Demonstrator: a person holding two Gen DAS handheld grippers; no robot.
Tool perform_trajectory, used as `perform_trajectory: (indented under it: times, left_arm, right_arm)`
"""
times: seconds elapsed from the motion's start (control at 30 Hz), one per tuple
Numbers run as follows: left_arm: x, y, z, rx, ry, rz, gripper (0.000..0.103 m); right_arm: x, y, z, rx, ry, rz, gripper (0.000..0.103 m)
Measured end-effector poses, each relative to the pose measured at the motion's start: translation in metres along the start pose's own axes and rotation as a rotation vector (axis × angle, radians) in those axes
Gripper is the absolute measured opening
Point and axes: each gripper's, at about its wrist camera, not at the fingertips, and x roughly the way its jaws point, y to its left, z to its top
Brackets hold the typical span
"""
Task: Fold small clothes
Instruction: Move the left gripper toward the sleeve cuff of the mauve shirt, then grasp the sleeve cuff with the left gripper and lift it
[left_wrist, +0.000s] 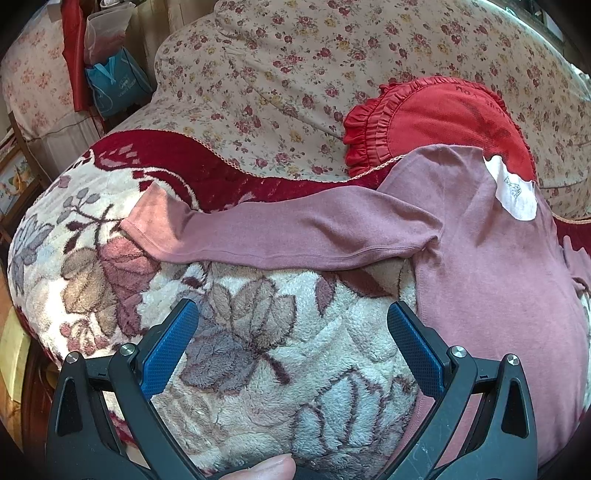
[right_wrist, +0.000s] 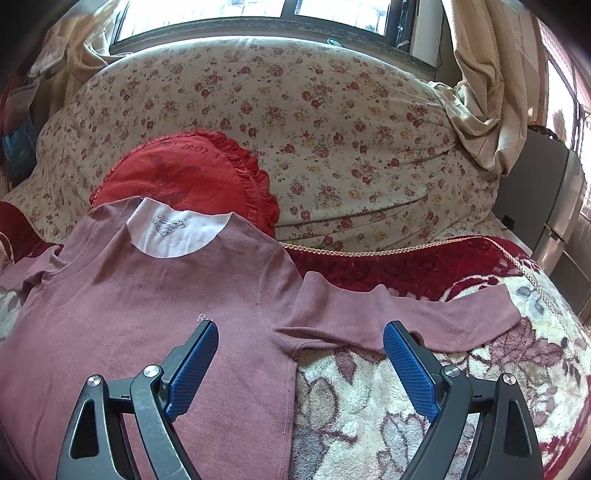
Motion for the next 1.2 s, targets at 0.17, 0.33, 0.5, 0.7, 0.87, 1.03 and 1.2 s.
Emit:
perform_trajectory:
  times: [0.17, 0.33, 0.5, 0.7, 0.87, 1.03, 1.2]
  left_arm:
    - [0.000, 0.009, 0.005, -0.015, 0.023, -0.071, 0.103]
    - [-0.008, 0.061, 0.033, -0.066, -0.055, -0.100, 0.103]
    - [0.021, 0.150, 0.051, -0.180, 0.033, -0.284, 0.103]
    - [0.051, 0.257, 0.051, -0.497, 0.077, -0.448, 0.102]
    - [0.094, 0.294, 0.057, -0.609, 0.139, -0.568, 0.102]
    - [0.113, 0.291, 0.057, -0.633, 0.115, -0.490, 0.102]
    - [0.121, 0.270, 0.066, -0.555, 0.098, -0.430, 0.102]
  right_arm:
    - [0.000, 0.000, 0.000, 0.003, -0.001, 0.001, 0.090]
    - [-0.003, 0.000, 0.001, 0.005, -0.007, 0.005, 0.090]
    - [-0.005, -0.002, 0.002, 0.024, -0.014, 0.017, 0.090]
    - [-0.006, 0.004, 0.002, 0.004, -0.019, 0.028, 0.090]
    - [0.000, 0.009, 0.003, -0.007, -0.008, 0.028, 0.090]
    - [0.003, 0.013, 0.002, -0.021, 0.000, 0.025, 0.090]
    - [0.006, 0.016, 0.002, -0.032, 0.003, 0.022, 0.090]
